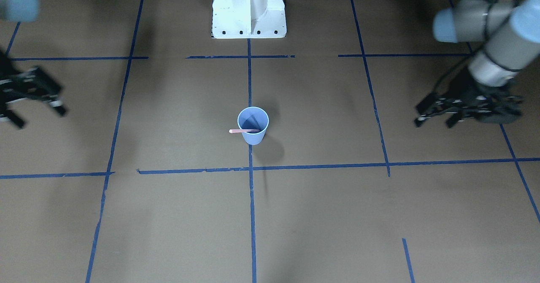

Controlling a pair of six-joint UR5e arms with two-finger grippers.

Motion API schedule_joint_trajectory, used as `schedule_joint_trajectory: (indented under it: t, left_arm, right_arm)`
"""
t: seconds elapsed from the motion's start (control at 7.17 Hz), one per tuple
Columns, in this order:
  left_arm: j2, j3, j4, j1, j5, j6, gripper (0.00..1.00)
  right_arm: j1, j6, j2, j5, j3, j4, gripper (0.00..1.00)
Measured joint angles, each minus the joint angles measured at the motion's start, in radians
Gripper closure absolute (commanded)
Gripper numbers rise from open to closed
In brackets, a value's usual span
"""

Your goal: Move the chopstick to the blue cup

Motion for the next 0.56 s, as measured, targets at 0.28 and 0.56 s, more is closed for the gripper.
schedule_joint_trajectory:
  t: [0.28,0.56]
  left_arm:
    - [0.052,0.051,0.122,-0.211,-0.057,0.451,0.00]
    - [0.036,0.158,0.285,-0.390,-0.064,0.866,0.00]
  right_arm:
    - [0.206,-0.435,-0.029,0.090,-0.226,-0.045,0.00]
    - [0.291,-0.722,-0.020,0.083,-0.332,-0.226,0.00]
